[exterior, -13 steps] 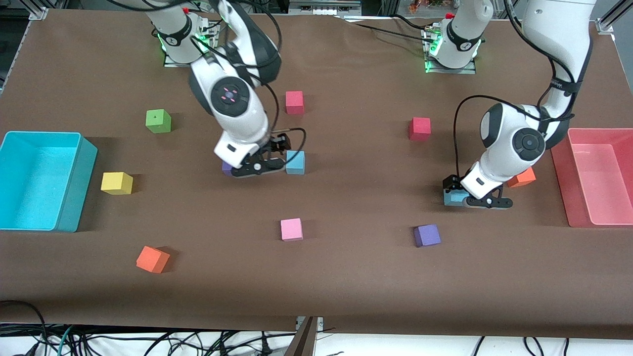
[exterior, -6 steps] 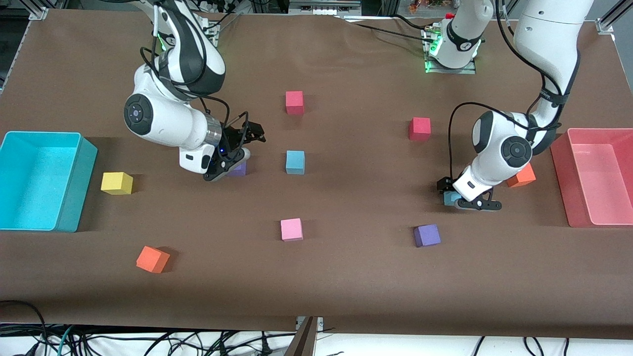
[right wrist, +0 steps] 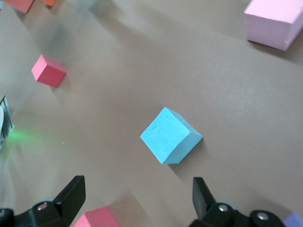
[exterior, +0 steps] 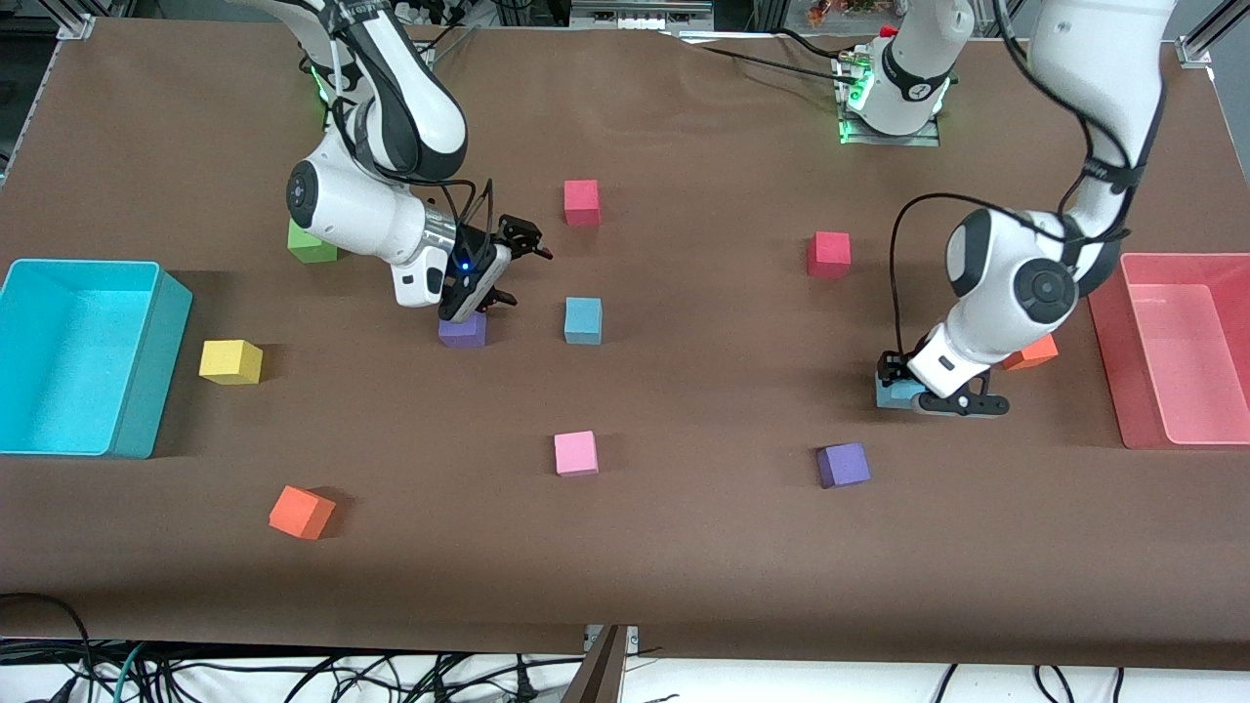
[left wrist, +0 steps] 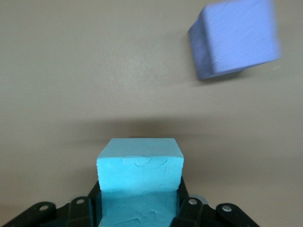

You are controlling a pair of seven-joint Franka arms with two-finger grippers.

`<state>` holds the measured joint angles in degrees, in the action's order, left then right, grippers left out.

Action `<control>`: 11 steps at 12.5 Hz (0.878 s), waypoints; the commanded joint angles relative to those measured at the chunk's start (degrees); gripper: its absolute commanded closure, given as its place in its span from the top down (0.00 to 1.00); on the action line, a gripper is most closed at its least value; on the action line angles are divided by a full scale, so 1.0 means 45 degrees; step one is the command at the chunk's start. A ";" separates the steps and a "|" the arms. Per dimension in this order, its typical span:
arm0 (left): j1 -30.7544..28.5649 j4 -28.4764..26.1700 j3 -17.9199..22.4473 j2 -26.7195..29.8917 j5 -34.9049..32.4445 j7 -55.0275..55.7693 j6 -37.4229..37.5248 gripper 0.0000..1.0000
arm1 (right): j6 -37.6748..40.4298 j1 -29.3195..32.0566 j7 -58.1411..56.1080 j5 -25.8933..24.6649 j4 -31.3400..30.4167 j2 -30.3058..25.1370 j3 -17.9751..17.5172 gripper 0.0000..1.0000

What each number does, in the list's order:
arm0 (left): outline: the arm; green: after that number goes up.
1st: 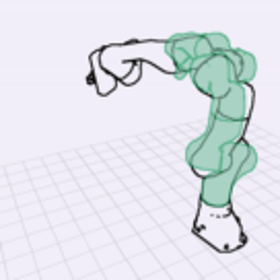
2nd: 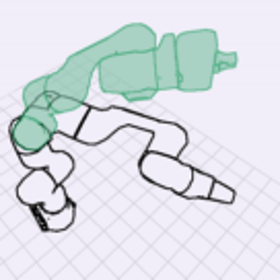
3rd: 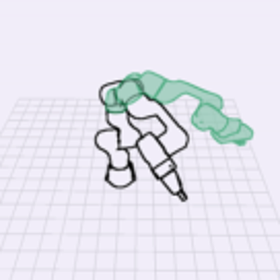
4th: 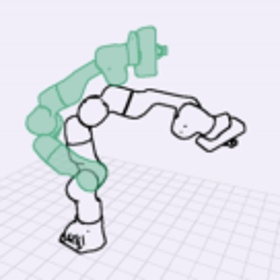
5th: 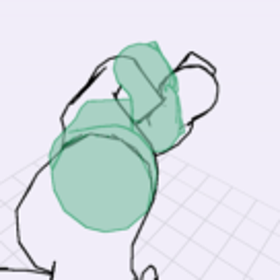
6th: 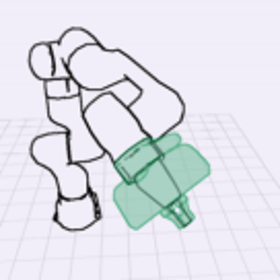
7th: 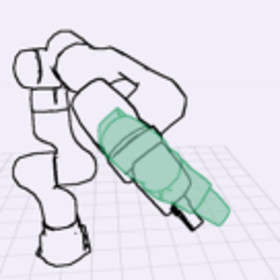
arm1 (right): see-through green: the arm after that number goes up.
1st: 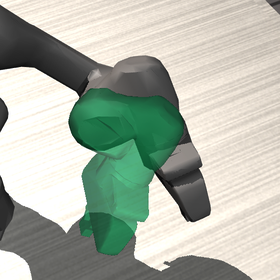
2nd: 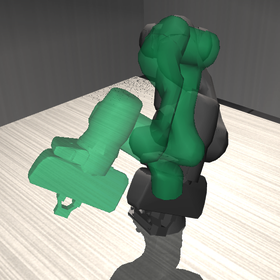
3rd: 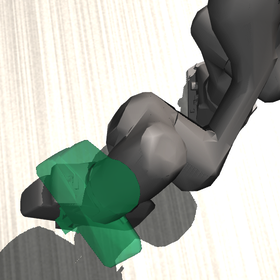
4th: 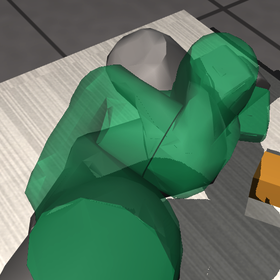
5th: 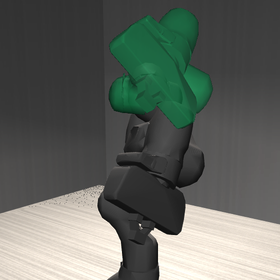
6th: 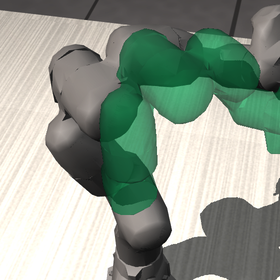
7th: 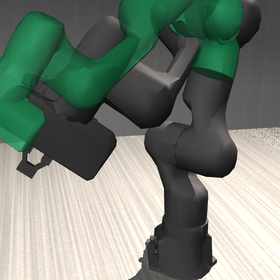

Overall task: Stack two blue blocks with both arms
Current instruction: 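Carry the second light blue cube with the left gripper over the placed cube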

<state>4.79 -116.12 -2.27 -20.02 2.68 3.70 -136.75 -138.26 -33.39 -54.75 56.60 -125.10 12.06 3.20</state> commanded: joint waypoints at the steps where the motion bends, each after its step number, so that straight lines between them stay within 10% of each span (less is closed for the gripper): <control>1: 0.0108 0.1149 -0.0860 0.1284 0.0264 0.1532 0.2528 0.00 | -0.0389 0.0133 -0.2979 0.1597 -0.0599 -0.0123 -0.0066 1.00; 4: 0.1100 0.2734 -0.1604 0.1130 0.0225 0.4421 0.3902 0.00 | -0.1322 0.0173 -0.6902 0.3994 -0.0638 0.1007 -0.0086 1.00; 7: 0.2913 0.4274 -0.1860 0.0098 0.0225 0.7662 0.3982 0.00 | -0.1425 0.0115 -1.2482 0.9611 -0.0463 0.2045 -0.0105 1.00; 11: 0.5434 0.6500 -0.1763 -0.1854 0.0225 1.0831 0.3982 0.00 | -0.1503 -0.0217 -1.4023 1.0352 -0.0365 0.2574 -0.0125 1.00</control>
<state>24.87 -94.76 -11.37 -22.74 3.02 47.95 -120.29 -143.91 -33.43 -115.61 101.77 -127.60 23.39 3.04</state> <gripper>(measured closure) 0.432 0.000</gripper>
